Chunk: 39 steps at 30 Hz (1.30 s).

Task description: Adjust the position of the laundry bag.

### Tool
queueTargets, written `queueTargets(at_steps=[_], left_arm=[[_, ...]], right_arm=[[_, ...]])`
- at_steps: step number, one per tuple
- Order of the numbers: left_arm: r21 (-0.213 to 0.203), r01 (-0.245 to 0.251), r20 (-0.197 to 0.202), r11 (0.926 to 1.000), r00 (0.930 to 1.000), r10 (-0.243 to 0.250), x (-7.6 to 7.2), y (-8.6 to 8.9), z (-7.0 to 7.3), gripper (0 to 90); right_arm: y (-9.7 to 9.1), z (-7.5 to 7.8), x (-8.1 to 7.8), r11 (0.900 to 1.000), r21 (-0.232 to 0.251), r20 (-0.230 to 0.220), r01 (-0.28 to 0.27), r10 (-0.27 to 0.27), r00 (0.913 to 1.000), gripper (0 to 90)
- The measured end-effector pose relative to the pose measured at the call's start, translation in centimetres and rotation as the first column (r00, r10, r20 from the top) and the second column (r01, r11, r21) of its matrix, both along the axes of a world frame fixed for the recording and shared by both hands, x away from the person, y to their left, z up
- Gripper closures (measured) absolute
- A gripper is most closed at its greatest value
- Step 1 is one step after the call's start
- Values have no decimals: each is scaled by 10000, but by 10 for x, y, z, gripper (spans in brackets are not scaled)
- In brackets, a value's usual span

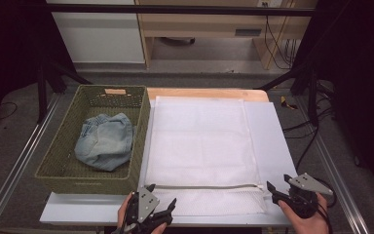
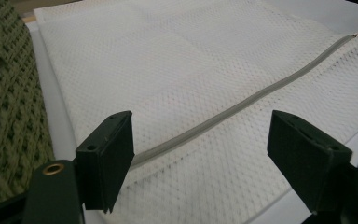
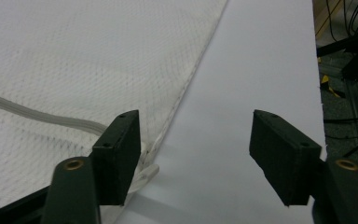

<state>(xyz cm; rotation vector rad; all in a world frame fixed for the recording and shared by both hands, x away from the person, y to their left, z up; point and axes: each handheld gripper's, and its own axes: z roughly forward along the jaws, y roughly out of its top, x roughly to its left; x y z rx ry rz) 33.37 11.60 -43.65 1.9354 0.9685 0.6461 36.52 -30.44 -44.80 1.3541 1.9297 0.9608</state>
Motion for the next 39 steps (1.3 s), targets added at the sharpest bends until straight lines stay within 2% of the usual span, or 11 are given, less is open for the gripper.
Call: queueTargets(at_steps=[5, 9, 11, 13, 14, 18, 22, 27, 30, 39], left_arm=[[243, 347, -45, 9991, 9994, -346, 11, -14, 0, 199], [351, 577, -141, 9977, 9983, -572, 21, -24, -2, 181], [219, 615, -131, 9979, 9980, -612, 25, -27, -3, 169], [160, 692, -156, 9975, 9975, -690, 27, -27, -3, 147], [122, 713, -173, 9974, 9973, -711, 28, -27, -3, 147], [17, 828, -211, 9966, 9963, -827, 26, -25, -4, 125], [-116, 734, -226, 9972, 9970, -736, 23, -19, -5, 125], [-29, 768, -352, 9970, 9964, -769, 17, -11, -9, 125], [-101, 706, -348, 9975, 9969, -710, 17, -10, -9, 126], [-107, 825, -516, 9965, 9952, -830, 13, -11, -12, 131]], right_arm=[[-1, -3, 0, 9999, -82, -146, -117, 115, 9998, 475], [2, -4, 0, 9994, -135, -259, -332, 328, 9991, 616], [3, -4, -1, 9987, -271, -297, -439, 431, 9986, 676], [2, -5, 0, 9981, -298, -375, -539, 527, 9979, 774], [2, -5, 0, 9981, -298, -375, -539, 527, 9979, 774], [3, -8, 3, 9956, -392, -705, -845, 816, 9942, 882], [5, -11, 4, 9931, -495, -908, -1067, 1019, 9906, 900], [3, -16, 4, 9920, -562, -1049, -1132, 1068, 9887, 900], [2, -17, 3, 9938, -341, -1024, -1056, 1016, 9895, 900], [-2, -20, 2, 9925, -357, -1103, -1170, 1125, 9875, 884]])
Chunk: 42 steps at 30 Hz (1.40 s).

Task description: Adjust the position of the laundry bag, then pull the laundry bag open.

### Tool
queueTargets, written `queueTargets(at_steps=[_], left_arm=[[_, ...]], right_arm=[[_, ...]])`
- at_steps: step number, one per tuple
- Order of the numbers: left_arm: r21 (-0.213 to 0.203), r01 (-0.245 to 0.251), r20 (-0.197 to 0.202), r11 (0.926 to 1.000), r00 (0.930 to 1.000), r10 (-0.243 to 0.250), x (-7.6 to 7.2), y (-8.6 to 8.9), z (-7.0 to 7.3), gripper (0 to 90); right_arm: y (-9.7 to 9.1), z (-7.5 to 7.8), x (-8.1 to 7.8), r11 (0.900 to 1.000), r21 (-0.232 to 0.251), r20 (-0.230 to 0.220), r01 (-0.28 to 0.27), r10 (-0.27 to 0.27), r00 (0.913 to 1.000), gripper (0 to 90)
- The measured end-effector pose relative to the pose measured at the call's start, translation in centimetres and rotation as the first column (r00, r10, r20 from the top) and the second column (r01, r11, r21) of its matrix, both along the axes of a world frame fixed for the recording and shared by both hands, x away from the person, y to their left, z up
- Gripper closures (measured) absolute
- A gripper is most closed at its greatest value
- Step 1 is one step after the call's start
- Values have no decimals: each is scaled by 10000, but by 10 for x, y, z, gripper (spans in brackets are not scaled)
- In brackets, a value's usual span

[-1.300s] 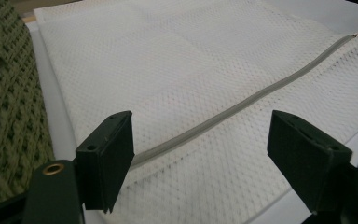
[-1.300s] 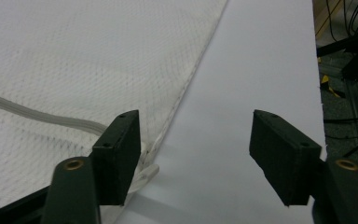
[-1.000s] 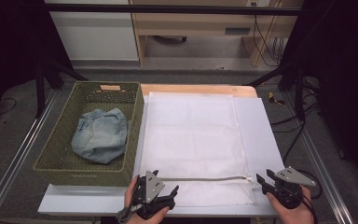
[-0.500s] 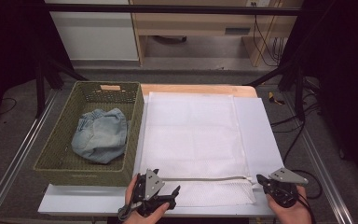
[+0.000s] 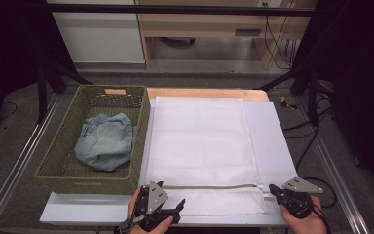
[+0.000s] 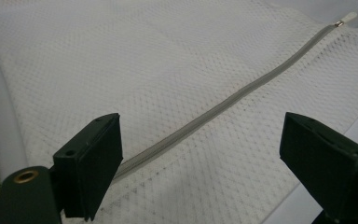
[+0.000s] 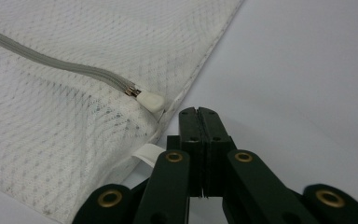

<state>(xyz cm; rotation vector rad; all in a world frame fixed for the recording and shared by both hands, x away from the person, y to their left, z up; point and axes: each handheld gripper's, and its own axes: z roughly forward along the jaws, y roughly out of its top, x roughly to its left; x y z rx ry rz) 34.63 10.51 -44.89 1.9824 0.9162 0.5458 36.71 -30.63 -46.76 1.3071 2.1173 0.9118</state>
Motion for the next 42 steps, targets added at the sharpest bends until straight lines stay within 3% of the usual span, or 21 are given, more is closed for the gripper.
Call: queueTargets(at_steps=[8, 10, 19, 29, 42], left_arm=[[-32, 64, 121, 10000, 9999, -64, -3, 0, 4, 131], [-43, 40, 106, 10000, 9999, -40, -2, 1, 4, 131], [-170, -108, 196, 9998, 9997, 111, -1, 5, 7, 139], [-162, -101, 182, 9998, 9998, 104, -1, 5, 7, 144], [-143, -63, 159, 9999, 9999, 66, -1, 4, 6, 147]], right_arm=[[-4, -2, -2, 9998, 191, 23, -28, 27, 10000, 716], [-3, -3, -2, 9999, 164, -138, 22, -20, 9999, 707], [-3, -3, 0, 10000, 56, -99, 30, -29, 9999, 619], [5, -4, 4, 9996, -267, -205, -98, 93, 9997, 651], [12, -5, 7, 9991, -290, -248, -307, 300, 9992, 654]])
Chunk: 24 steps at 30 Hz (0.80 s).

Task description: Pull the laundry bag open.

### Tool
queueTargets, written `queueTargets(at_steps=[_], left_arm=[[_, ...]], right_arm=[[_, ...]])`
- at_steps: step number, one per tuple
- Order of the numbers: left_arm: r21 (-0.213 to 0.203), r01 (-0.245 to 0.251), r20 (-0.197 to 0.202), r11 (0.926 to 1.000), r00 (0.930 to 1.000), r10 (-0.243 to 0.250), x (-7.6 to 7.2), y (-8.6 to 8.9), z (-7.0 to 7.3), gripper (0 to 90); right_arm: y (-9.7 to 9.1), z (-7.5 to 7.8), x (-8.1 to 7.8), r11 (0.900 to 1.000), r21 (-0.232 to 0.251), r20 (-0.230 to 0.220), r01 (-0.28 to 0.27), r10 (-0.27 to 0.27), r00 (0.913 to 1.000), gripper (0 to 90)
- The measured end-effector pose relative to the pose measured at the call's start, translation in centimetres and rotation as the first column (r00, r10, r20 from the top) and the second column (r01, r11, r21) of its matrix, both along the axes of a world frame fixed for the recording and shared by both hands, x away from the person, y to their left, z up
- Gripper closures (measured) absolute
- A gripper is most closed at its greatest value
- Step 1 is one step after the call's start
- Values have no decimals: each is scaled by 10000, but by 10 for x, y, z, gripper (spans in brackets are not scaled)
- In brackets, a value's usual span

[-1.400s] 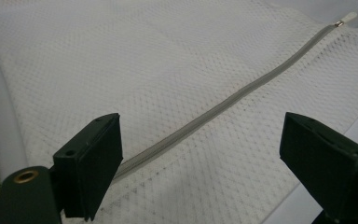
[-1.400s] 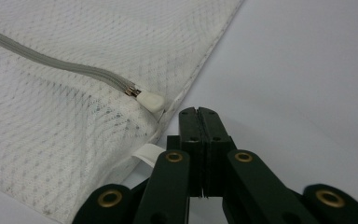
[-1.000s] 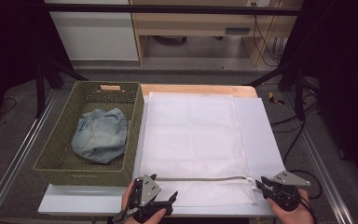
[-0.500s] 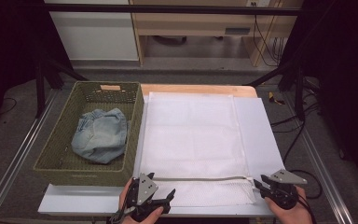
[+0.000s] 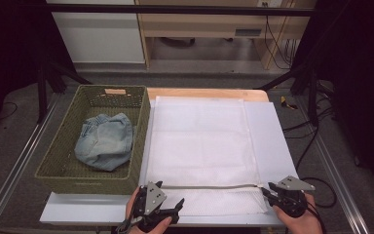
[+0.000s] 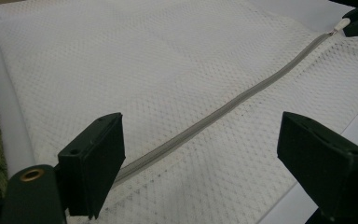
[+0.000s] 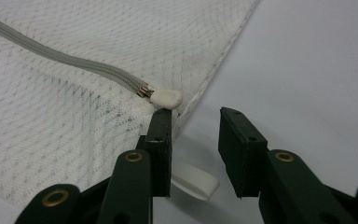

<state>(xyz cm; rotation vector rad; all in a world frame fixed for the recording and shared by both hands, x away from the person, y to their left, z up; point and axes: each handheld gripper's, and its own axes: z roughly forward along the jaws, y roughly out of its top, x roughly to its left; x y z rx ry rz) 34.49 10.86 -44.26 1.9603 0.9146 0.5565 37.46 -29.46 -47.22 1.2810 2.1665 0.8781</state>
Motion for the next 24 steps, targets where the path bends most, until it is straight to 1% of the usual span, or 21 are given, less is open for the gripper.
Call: queueTargets(at_steps=[1, 5, 7, 12, 18, 22, 24], left_arm=[[43, 27, -23, 10000, 10000, -27, 0, 0, 0, 147], [-13, 9, -26, 10000, 10000, -9, 0, 0, 0, 148], [37, 50, -52, 10000, 10000, -50, 0, 0, 0, 148], [57, 84, -84, 9999, 9999, -84, 0, -2, -1, 149], [-2, 81, -51, 10000, 10000, -81, -1, -2, -1, 149], [36, 61, -56, 10000, 10000, -61, 0, 0, 0, 149], [-29, 25, -49, 10000, 10000, -25, 0, 0, 0, 149]], right_arm=[[0, 0, 1, 10000, 4, 0, 5, -5, 10000, 654], [1, 0, 2, 10000, -23, 4, 17, -17, 10000, 658], [2, 0, 3, 10000, -33, 11, -82, 82, 10000, 661], [4, 1, 3, 9998, 82, 91, -163, 163, 9998, 661], [3, 1, 3, 9997, 156, 84, -188, 186, 9998, 667], [3, 0, 3, 9994, 210, 98, -277, 275, 9996, 676], [4, 0, 3, 9992, 211, 88, -330, 328, 9994, 682]])
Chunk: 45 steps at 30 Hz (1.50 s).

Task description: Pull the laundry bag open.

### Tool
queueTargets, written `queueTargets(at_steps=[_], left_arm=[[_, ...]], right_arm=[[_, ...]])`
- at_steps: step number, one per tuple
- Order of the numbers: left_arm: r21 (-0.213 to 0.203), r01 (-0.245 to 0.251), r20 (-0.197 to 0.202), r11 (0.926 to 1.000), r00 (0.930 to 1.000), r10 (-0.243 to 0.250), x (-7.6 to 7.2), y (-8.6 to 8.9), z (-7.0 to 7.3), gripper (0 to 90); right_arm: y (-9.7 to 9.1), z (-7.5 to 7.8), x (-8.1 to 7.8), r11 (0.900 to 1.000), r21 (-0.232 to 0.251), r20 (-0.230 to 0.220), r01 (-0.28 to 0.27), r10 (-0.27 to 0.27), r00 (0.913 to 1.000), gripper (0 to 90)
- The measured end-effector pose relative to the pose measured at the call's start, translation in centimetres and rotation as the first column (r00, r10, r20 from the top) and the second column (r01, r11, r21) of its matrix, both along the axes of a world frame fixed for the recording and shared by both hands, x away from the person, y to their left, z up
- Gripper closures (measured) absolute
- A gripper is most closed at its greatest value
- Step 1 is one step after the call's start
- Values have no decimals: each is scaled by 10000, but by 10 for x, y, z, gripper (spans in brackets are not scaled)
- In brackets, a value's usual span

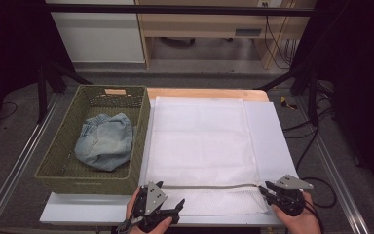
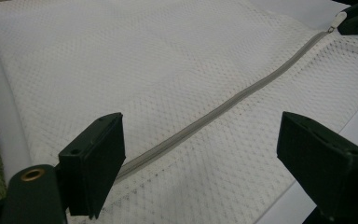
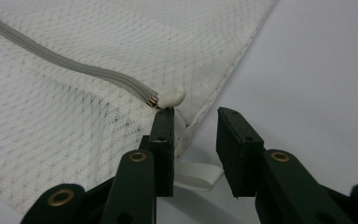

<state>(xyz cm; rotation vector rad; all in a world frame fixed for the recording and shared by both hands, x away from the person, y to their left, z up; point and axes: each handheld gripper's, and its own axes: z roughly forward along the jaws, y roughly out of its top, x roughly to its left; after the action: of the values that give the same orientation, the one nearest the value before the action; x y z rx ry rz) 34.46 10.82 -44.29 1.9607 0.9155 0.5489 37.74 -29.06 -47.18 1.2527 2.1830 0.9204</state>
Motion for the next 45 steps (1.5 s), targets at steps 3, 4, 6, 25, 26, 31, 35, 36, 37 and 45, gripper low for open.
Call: queueTargets(at_steps=[3, 4, 6, 25, 26, 31, 35, 36, 37, 45], left_arm=[[2, -1, 6, 10000, 10000, 1, 0, 0, 0, 150], [43, 17, 2, 10000, 10000, -17, 0, 0, 0, 150], [71, 37, -21, 10000, 10000, -36, 0, 0, 0, 150], [-6, -30, -13, 10000, 10000, 30, 1, 1, 1, 152], [-19, -36, -19, 10000, 10000, 36, 1, 1, 0, 152], [-34, -38, 13, 10000, 10000, 38, 0, 1, 1, 153], [11, -12, -13, 10000, 10000, 12, 0, 0, 1, 155], [1, -20, -7, 10000, 10000, 20, 0, 0, 1, 155], [-15, -19, 5, 10000, 10000, 19, 0, 0, 1, 155], [-19, -1, -2, 10000, 10000, 1, 0, 0, 1, 158]], right_arm=[[2, 2, 0, 9999, 157, 108, -63, 61, 9999, 690], [3, 2, 0, 9998, 177, 119, -101, 99, 9999, 691], [6, 2, 2, 9998, 157, 134, -158, 156, 9998, 691], [11, -3, 3, 9991, 60, -217, -416, 417, 9989, 561], [10, -4, 3, 9990, 47, -247, -438, 439, 9987, 561], [11, -7, 4, 9989, 55, -478, -471, 473, 9977, 564], [11, -7, 4, 9985, 76, -509, -538, 541, 9972, 601], [12, -7, 4, 9986, 78, -525, -528, 532, 9972, 615], [12, -7, 4, 9986, 73, -513, -525, 529, 9973, 635], [16, -7, 3, 9983, -185, -346, -561, 555, 9979, 791]])
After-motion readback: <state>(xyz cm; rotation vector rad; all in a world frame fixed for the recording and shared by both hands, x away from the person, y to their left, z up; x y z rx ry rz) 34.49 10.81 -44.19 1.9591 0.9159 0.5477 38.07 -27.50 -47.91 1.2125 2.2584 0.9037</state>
